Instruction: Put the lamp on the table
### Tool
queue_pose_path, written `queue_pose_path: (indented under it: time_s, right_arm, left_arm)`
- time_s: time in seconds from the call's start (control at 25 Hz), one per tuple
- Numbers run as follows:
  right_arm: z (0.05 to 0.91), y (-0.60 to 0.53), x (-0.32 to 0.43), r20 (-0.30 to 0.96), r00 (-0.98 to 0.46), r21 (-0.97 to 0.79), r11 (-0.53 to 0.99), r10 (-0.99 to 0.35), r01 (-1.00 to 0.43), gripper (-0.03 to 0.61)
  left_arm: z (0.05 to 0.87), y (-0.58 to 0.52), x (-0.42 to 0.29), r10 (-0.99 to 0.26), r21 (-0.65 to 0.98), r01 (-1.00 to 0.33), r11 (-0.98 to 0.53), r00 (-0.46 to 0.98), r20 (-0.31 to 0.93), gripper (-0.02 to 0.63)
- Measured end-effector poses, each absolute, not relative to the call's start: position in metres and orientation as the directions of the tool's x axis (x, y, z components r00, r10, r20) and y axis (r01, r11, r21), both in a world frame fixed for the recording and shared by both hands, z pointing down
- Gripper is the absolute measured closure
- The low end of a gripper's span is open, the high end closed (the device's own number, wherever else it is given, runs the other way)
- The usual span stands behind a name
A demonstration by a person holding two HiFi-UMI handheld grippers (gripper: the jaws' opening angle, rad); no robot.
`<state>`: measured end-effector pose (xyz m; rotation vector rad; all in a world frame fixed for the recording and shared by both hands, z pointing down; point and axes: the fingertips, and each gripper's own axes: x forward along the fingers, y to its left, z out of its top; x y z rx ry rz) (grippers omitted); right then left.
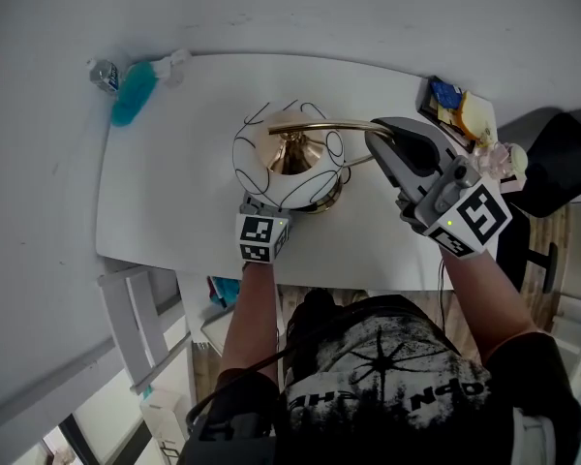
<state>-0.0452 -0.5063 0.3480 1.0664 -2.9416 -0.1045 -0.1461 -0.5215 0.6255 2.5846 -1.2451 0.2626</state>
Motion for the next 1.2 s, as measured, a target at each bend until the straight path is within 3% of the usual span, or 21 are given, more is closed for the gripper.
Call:
queue_pose_path:
  time_s: [0.16, 0.4, 0.72, 1.2]
  right_arm:
    - [0.349, -0.507, -0.045, -0.013, -0.764, 0.062, 0.762, -0.645, -0.644, 0.545]
    - [0.350, -0.507, -0.044, -0.005, -0.756, 0.034, 0.755, -0.655, -0.654, 0.545]
    - [0.351, -0.506, -0.040, -0.019, -0.741, 0.019, 0.741, -0.671, -0.671, 0.545]
    - [0.354, -0.509, -0.041, 0.018, -0.716, 0.026, 0.717, -0.697, -0.697, 0.545]
  left_arm:
    - [0.626, -0.513, -0.157, -0.759, 0.177, -0.807, -0.563, 0.590, 0.274, 0.519]
    - [0.615, -0.492, -0.174, -0.778, 0.177, -0.825, -0.537, 0.565, 0.273, 0.517]
    - [0.593, -0.455, -0.198, -0.766, 0.293, -0.804, -0.517, 0.588, 0.261, 0.597]
    - [0.501, -0.419, -0.202, -0.741, 0.282, -0.758, -0.588, 0.645, 0.190, 0.600]
